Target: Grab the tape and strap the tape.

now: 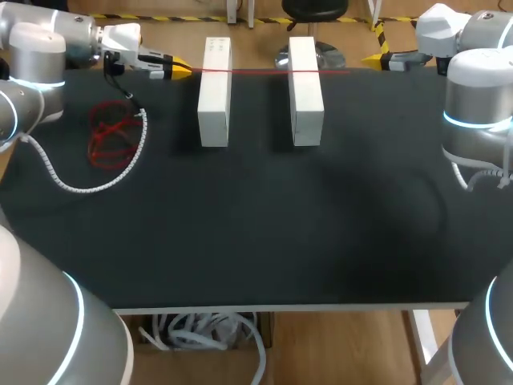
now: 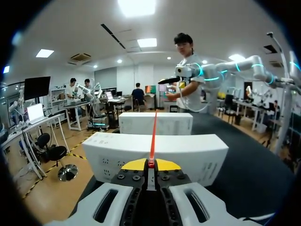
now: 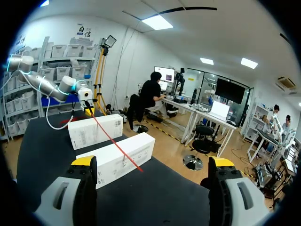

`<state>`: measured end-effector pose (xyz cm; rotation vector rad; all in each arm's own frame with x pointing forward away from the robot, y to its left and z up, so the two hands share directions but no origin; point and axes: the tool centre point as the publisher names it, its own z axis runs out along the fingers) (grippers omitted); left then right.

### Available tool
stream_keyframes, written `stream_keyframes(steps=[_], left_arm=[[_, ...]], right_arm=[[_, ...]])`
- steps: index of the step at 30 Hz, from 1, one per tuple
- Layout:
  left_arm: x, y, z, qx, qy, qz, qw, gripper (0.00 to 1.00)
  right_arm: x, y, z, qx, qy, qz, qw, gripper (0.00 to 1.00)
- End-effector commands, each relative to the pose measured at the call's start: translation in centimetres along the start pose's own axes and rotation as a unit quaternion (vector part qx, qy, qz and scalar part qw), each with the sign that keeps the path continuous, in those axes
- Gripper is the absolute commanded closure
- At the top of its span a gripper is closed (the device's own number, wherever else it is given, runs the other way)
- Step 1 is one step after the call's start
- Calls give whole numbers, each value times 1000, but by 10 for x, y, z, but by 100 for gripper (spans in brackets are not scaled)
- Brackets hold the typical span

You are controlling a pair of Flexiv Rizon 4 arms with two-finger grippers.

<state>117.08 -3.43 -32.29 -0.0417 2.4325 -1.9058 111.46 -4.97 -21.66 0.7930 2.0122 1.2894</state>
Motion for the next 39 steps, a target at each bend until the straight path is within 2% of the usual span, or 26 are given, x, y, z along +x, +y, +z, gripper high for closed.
stream_keyframes(steps=[1,8,27,39], left_arm=[[-1,-1,0,1,6,3,1000,100],[6,-11,-2,11,21,8,1000,100],[35,-58,-8,35,27,24,999,100],[46,-103,-17,80,8,7,997,100]], right_arm=[[0,0,0,0,0,0,1000,0],[0,0,0,0,0,0,1000,0],[0,0,0,0,0,0,1000,0],[0,0,0,0,0,0,1000,0]])
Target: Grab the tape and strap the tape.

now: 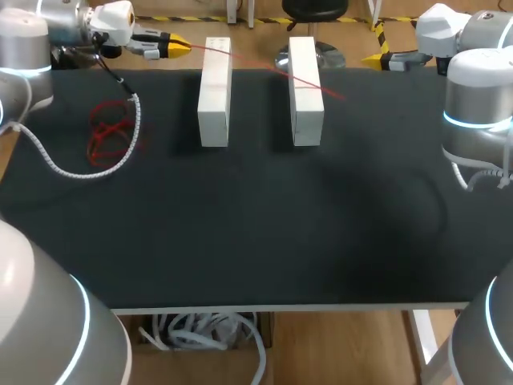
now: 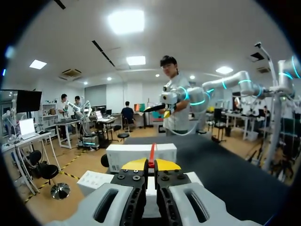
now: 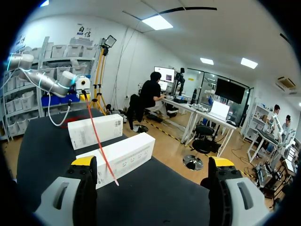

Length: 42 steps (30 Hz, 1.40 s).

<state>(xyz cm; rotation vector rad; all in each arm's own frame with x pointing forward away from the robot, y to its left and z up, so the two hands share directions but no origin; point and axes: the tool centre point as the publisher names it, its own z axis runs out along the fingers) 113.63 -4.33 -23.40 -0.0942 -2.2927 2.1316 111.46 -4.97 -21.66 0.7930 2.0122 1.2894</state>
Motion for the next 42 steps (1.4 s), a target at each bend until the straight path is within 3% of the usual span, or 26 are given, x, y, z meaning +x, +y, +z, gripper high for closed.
stream_keyframes(steps=[1,13,19,33,36,42], left_arm=[[14,-18,2,-3,-44,-3,999,100],[17,-65,5,50,-61,-35,996,100],[19,-76,7,58,-66,-42,995,100],[21,-65,17,29,-63,28,997,100],[20,-55,20,12,-58,58,997,100],[20,-27,23,-9,-33,53,998,100]], right_arm=[[0,0,0,0,0,0,1000,0],[0,0,0,0,0,0,1000,0],[0,0,0,0,0,0,1000,0],[0,0,0,0,0,0,1000,0],[0,0,0,0,0,0,1000,0],[0,0,0,0,0,0,1000,0]])
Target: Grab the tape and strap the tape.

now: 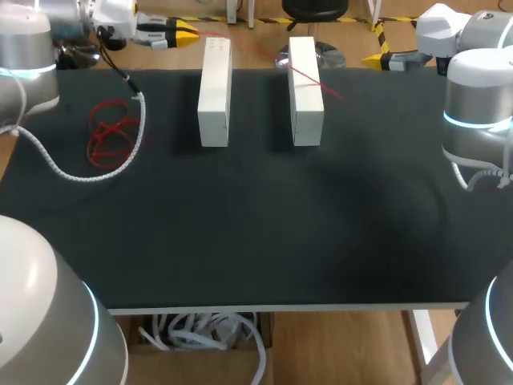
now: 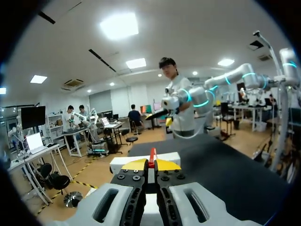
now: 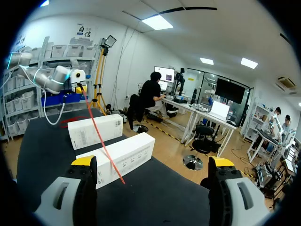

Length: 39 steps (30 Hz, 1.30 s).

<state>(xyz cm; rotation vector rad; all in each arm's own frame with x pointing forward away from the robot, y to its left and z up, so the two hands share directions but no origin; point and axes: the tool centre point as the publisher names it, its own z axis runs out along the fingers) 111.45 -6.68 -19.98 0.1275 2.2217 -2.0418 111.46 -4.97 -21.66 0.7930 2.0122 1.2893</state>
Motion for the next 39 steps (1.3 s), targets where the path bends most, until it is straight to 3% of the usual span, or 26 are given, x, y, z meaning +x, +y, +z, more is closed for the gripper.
stream_keyframes(steps=[1,10,18,31,39], left_arm=[[2,12,1,-6,7,-2,1000,100],[-1,-5,-1,33,15,-38,999,100],[-5,-46,-7,118,16,-94,988,100],[-4,-91,-3,183,6,-98,978,100],[-4,-109,-2,207,-5,-85,975,100]], right_arm=[[0,0,0,0,0,0,1000,0],[0,0,0,0,0,0,1000,0],[0,0,0,0,0,0,1000,0],[0,0,0,0,0,0,1000,0],[0,0,0,0,0,0,1000,0]])
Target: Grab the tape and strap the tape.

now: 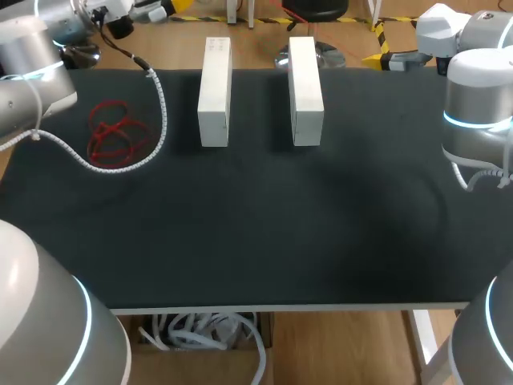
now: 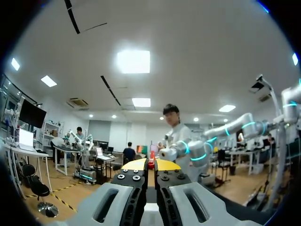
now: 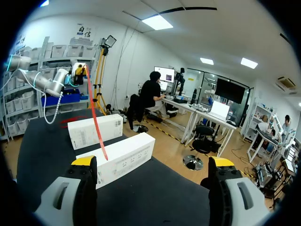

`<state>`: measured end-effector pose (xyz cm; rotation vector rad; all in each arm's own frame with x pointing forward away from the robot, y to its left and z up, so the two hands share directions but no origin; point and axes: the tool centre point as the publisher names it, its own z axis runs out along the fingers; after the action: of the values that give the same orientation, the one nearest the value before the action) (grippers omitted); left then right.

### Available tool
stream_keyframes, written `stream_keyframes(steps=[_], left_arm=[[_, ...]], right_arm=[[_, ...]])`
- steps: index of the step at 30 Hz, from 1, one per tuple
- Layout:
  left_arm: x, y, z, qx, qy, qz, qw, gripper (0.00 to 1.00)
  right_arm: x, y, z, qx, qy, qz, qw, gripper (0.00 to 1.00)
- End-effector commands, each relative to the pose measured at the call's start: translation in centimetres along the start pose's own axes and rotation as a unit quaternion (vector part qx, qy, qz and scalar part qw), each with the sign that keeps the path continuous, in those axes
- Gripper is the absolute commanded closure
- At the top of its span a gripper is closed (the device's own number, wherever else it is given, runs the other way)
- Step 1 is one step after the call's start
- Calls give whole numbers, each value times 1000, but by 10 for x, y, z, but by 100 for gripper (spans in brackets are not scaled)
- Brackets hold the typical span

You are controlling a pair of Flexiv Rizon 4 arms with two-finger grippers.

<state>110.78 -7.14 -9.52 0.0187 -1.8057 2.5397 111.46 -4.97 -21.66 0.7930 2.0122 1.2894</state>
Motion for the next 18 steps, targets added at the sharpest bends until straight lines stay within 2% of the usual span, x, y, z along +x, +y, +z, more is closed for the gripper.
stream_keyframes(steps=[1,9,18], left_arm=[[5,-3,5,1,-13,5,1000,100],[6,-20,10,24,-19,12,999,100],[6,-22,12,27,-20,17,999,100]], right_arm=[[0,0,0,0,0,0,1000,0],[0,0,0,0,0,0,1000,0],[0,0,0,0,0,0,1000,0]])
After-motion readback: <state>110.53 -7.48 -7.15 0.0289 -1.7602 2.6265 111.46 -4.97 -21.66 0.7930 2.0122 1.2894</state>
